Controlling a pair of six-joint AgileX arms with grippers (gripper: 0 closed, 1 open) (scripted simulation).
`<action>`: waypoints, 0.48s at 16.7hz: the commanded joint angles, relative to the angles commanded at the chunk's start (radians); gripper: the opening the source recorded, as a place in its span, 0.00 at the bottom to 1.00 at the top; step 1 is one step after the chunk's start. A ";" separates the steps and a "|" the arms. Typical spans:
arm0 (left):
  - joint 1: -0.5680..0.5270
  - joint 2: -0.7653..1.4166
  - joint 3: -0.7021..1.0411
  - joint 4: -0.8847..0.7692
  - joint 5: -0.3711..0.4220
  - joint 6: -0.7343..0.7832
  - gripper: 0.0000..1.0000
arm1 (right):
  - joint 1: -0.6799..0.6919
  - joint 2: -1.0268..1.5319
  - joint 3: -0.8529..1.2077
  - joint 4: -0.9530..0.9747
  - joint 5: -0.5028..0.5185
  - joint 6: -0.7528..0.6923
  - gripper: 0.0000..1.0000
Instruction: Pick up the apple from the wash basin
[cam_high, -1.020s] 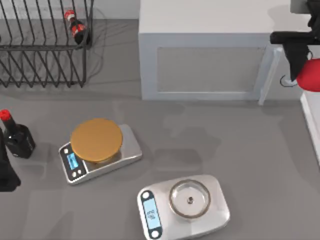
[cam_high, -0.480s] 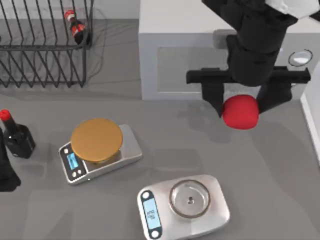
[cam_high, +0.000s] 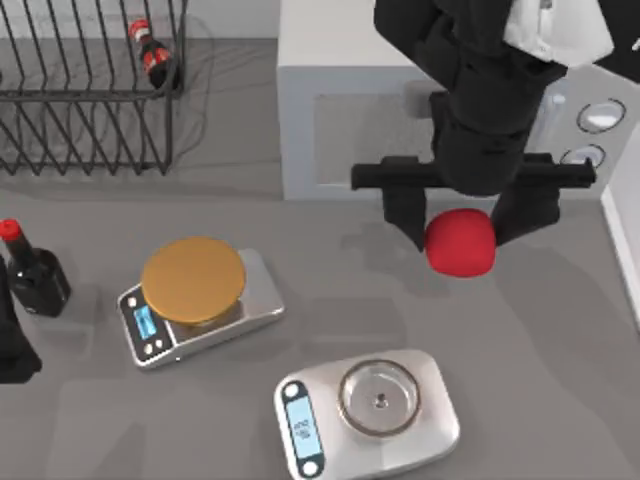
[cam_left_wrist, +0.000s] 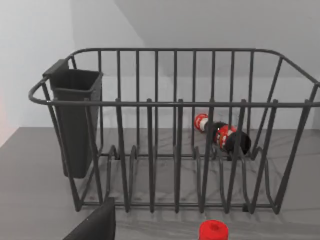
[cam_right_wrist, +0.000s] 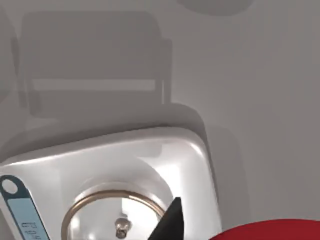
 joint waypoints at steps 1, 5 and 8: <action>0.000 0.000 0.000 0.000 0.000 0.000 1.00 | 0.015 0.001 -0.032 0.041 0.002 0.010 0.00; 0.000 0.000 0.000 0.000 0.000 0.000 1.00 | 0.029 0.014 -0.181 0.206 0.005 0.018 0.00; 0.000 0.000 0.000 0.000 0.000 0.000 1.00 | -0.010 0.031 -0.276 0.306 0.003 -0.007 0.00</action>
